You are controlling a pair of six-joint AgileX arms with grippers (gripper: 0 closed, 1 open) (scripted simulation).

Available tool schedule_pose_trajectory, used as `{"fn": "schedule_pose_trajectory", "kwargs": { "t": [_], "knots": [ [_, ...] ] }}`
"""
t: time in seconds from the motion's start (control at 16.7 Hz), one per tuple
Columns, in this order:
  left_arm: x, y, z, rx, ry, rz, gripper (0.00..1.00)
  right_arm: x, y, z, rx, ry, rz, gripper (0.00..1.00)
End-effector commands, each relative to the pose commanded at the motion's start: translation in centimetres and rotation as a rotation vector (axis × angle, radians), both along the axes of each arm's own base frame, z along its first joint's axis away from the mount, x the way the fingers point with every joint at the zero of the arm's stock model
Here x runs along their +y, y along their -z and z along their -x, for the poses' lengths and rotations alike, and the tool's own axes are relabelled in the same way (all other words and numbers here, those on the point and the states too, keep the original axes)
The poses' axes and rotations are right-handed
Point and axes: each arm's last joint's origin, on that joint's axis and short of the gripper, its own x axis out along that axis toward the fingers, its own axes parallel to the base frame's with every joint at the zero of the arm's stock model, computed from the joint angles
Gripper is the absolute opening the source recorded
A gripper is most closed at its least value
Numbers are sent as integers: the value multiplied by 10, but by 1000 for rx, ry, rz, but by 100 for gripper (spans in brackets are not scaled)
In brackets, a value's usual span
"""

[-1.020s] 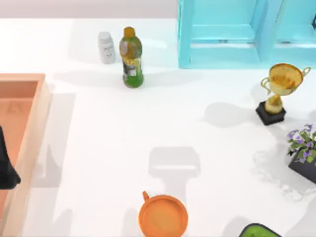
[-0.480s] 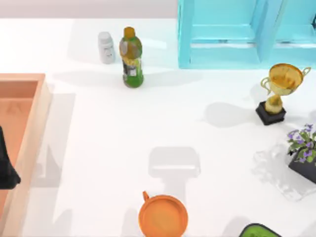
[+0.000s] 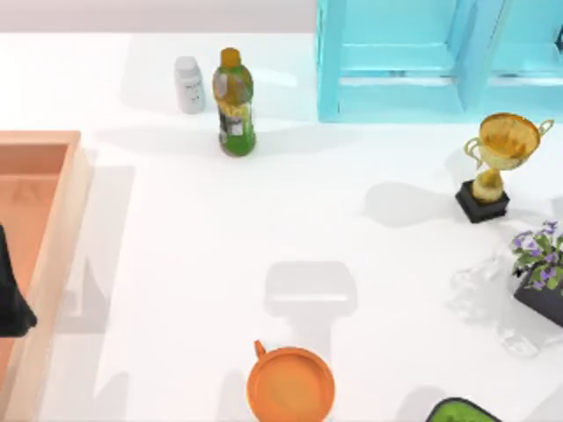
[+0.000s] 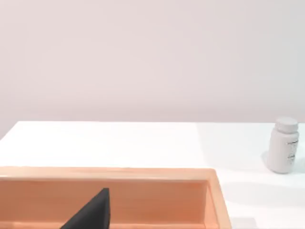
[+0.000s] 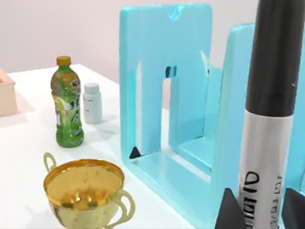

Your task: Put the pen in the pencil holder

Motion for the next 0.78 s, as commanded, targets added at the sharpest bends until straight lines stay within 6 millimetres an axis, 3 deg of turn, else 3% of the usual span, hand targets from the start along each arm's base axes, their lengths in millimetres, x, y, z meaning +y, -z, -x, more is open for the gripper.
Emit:
{"fn": "schedule_pose_trajectory", "kwargs": {
  "t": [0.18,0.78],
  "knots": [
    [0,0,0,0,0,0,100,0,0,0,0,0,0,0],
    [0,0,0,0,0,0,100,0,0,0,0,0,0,75]
  ]
}}
